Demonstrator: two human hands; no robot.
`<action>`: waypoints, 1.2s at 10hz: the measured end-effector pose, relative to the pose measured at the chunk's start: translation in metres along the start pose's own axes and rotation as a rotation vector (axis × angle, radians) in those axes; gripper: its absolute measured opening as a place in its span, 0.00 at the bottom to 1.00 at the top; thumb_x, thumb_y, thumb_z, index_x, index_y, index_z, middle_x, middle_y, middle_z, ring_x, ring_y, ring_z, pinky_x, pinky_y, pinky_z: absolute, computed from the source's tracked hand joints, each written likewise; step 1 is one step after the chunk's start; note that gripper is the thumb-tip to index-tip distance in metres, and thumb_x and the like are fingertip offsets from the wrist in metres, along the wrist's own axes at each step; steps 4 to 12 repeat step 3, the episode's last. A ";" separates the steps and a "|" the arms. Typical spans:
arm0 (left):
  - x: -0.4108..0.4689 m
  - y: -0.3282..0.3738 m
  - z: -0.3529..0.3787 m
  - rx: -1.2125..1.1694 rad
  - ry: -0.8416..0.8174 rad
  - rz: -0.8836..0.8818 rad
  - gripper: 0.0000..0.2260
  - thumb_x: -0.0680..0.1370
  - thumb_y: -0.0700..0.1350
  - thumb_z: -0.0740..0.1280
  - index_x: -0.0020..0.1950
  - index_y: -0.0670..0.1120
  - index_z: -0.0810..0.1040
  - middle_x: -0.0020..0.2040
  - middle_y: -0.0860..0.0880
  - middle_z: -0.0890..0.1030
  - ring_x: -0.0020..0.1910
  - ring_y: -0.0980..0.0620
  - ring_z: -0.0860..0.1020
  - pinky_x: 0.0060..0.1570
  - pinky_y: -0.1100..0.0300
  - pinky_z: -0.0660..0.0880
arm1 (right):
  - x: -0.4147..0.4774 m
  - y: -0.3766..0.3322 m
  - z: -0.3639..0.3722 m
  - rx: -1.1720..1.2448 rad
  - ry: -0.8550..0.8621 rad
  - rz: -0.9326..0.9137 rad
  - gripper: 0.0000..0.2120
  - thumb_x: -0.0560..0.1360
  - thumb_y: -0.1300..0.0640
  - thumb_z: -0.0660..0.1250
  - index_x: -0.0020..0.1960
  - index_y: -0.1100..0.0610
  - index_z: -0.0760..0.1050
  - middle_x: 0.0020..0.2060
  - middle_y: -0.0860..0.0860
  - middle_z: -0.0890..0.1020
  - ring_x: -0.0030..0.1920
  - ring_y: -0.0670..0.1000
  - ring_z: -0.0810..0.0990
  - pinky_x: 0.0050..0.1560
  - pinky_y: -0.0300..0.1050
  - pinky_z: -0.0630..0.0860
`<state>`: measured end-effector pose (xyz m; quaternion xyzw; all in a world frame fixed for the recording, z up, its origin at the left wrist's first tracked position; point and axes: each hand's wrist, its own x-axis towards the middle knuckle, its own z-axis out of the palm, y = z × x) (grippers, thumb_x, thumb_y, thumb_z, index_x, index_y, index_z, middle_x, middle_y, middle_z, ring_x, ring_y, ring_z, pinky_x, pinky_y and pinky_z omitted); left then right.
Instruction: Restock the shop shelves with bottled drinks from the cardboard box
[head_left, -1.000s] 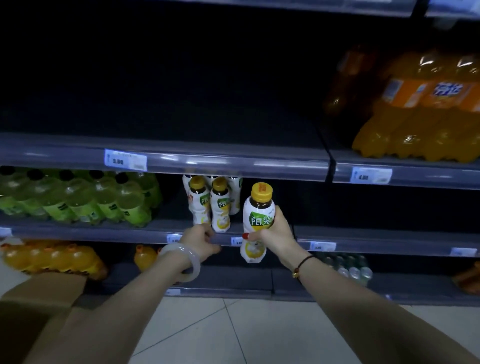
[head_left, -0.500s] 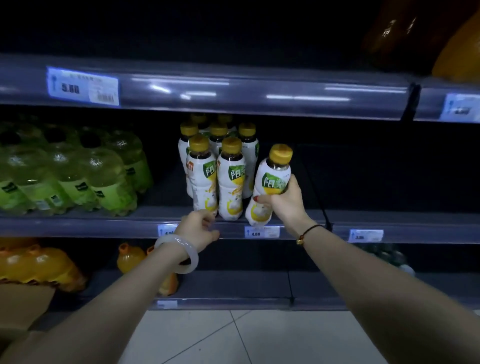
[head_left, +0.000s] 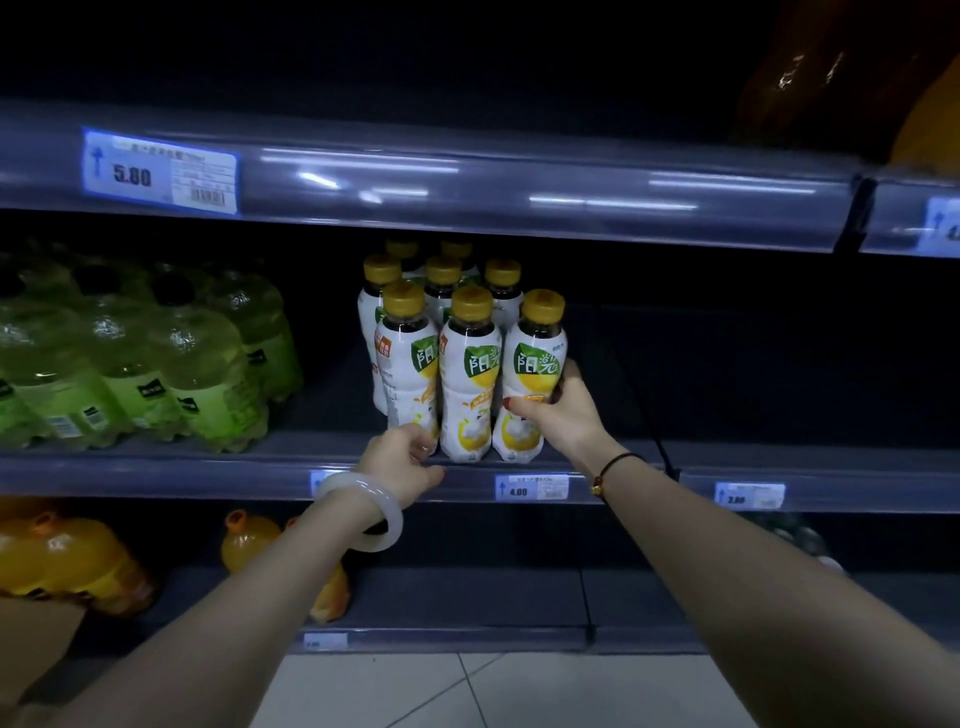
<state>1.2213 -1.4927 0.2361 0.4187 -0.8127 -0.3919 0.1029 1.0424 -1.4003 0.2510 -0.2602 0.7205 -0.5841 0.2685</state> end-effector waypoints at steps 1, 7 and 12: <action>0.001 0.003 0.000 0.005 -0.006 0.020 0.15 0.72 0.40 0.71 0.58 0.41 0.76 0.48 0.48 0.76 0.46 0.51 0.76 0.46 0.62 0.71 | 0.001 0.001 -0.002 -0.001 -0.040 0.022 0.31 0.68 0.65 0.75 0.66 0.58 0.66 0.53 0.52 0.80 0.51 0.50 0.79 0.50 0.44 0.75; -0.012 0.023 -0.018 0.027 -0.066 0.016 0.12 0.72 0.40 0.71 0.55 0.42 0.77 0.45 0.49 0.77 0.45 0.51 0.76 0.45 0.62 0.70 | -0.014 -0.017 -0.012 -0.225 -0.156 0.283 0.19 0.70 0.62 0.73 0.58 0.61 0.72 0.55 0.54 0.79 0.51 0.50 0.77 0.55 0.43 0.74; -0.012 0.023 -0.018 0.027 -0.066 0.016 0.12 0.72 0.40 0.71 0.55 0.42 0.77 0.45 0.49 0.77 0.45 0.51 0.76 0.45 0.62 0.70 | -0.014 -0.017 -0.012 -0.225 -0.156 0.283 0.19 0.70 0.62 0.73 0.58 0.61 0.72 0.55 0.54 0.79 0.51 0.50 0.77 0.55 0.43 0.74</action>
